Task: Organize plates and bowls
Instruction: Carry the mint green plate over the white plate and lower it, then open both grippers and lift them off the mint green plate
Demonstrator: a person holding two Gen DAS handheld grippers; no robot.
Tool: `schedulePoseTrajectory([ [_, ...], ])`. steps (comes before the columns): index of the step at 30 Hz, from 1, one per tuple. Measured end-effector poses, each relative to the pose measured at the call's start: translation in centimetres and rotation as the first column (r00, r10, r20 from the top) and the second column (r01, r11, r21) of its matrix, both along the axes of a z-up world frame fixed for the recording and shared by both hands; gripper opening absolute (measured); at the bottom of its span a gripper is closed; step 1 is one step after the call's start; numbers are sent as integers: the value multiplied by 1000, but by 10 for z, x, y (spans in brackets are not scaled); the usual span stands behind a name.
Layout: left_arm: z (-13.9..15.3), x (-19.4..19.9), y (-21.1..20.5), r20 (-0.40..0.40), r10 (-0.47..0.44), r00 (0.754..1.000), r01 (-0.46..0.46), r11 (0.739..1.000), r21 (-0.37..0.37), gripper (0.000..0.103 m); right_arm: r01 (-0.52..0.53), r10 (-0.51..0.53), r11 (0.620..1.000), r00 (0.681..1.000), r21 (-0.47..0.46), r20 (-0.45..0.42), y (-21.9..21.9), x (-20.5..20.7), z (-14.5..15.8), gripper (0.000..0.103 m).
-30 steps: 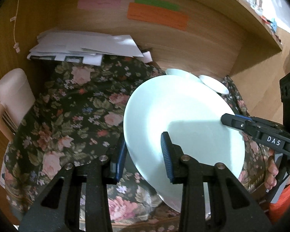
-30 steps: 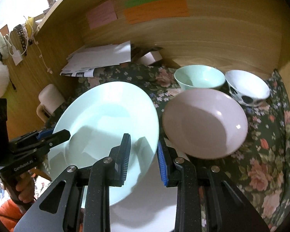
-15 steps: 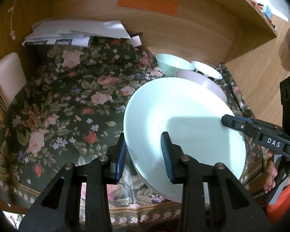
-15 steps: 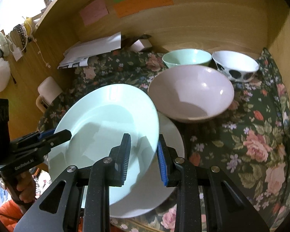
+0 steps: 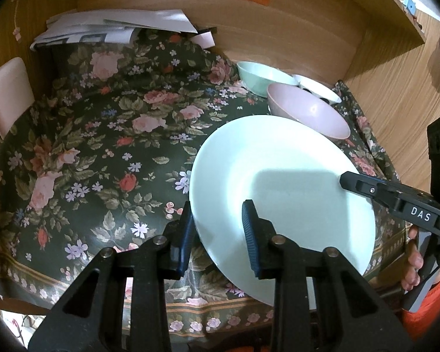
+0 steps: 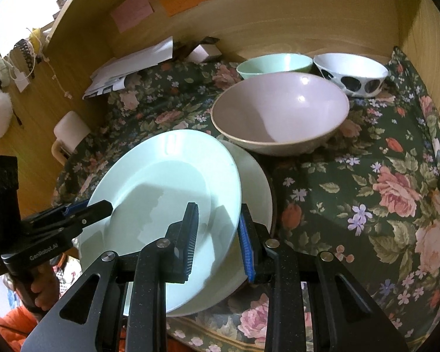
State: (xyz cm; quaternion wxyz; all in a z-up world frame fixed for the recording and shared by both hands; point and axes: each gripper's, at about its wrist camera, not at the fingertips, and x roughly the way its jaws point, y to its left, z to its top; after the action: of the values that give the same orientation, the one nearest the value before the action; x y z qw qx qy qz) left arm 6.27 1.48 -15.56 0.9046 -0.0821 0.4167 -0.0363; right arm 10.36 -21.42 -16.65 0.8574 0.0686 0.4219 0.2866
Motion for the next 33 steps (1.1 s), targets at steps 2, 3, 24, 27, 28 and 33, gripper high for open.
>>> schedulePoseTrajectory([
  [2, -1, 0, 0, 2, 4, 1000, -4, 1000, 7, 29, 2, -2, 1000, 1000, 4, -9, -1, 1, -3, 25],
  [3, -2, 0, 0, 1, 3, 1000, -3, 1000, 7, 29, 3, -3, 1000, 1000, 8, -15, -1, 1, -4, 25],
  [24, -4, 10, -9, -7, -7, 1000, 7, 996, 88, 29, 3, -3, 999, 1000, -36, -2, 0, 4, -7, 27],
  [27, -4, 12, -12, -11, -14, 1000, 15, 995, 99, 31, 5, -5, 999, 1000, -44, 2, -1, 4, -6, 27],
  [28, -4, 12, -12, -13, -16, 1000, 18, 995, 101, 33, 7, -6, 999, 1000, -45, 4, -1, 4, -5, 27],
  [33, -4, 16, -13, -30, -40, 999, 43, 996, 78, 37, 11, -11, 999, 1000, -50, 5, -2, 3, -3, 26],
])
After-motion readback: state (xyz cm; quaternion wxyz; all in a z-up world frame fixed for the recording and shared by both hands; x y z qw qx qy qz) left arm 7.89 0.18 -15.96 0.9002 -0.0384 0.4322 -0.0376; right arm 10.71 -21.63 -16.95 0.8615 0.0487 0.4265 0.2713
